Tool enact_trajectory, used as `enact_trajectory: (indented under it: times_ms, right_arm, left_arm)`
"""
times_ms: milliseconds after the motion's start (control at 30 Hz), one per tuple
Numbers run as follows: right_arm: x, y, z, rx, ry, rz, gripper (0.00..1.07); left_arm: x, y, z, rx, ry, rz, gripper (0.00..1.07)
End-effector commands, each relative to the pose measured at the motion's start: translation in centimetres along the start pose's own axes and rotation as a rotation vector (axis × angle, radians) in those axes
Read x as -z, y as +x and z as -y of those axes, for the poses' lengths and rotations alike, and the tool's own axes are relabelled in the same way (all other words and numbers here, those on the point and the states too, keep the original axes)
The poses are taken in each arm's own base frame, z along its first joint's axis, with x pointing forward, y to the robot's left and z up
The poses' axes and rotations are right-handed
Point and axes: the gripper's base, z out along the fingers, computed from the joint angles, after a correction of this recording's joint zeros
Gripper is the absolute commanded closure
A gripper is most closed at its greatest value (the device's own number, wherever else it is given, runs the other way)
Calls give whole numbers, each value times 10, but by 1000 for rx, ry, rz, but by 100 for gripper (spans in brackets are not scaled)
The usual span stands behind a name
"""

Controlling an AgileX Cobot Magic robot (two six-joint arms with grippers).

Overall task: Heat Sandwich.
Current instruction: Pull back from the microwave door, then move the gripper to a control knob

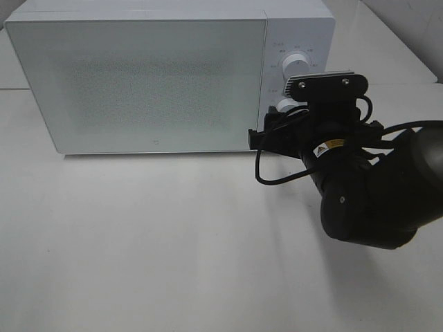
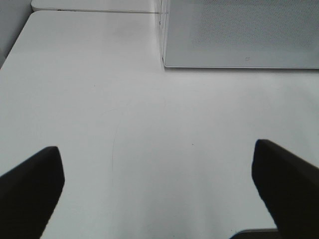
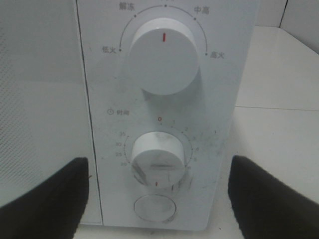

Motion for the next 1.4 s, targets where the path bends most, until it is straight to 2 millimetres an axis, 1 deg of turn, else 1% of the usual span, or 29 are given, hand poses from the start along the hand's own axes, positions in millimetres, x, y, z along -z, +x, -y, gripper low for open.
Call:
enact_trajectory:
  times_ms: [33, 100, 133, 200, 300, 333, 433, 700, 1100, 1267, 1367, 1400]
  right_arm:
    - [-8, -1, -3, -1, -5, 7, 32]
    - [-14, 0, -3, -2, 1, 8, 32]
    - [-18, 2, -6, 0, -8, 3, 32]
    - [-20, 4, -8, -3, -9, 1, 32]
    - [-32, 5, -6, -23, 3, -12, 32]
    - [-32, 5, -6, -23, 3, -12, 32]
    - [-40, 4, -4, -33, 15, -7, 32]
    - [-46, 12, -7, -32, 11, -30, 32]
    - [-45, 10, -7, -37, 20, -13, 33]
    - [-45, 10, -7, -37, 20, -11, 39]
    - [-45, 9, -7, -37, 21, -9, 55]
    - [-45, 9, -7, -37, 21, -9, 55]
  left_arm:
    - [3, 2, 0, -2, -2, 20, 9]
    - [3, 2, 0, -2, -2, 20, 9]
    - [3, 2, 0, -2, -2, 20, 9]
    - [3, 2, 0, -2, -2, 20, 9]
    - [3, 2, 0, -2, -2, 20, 9]
    - [3, 2, 0, -2, -2, 20, 9]
    - [3, 2, 0, -2, -2, 20, 9]
    - [3, 2, 0, -2, -2, 20, 9]
    - [3, 2, 0, -2, -2, 20, 9]
    - [3, 2, 0, -2, -2, 20, 9]
    - [3, 2, 0, -2, -2, 20, 9]
    - [3, 2, 0, -2, -2, 20, 9]
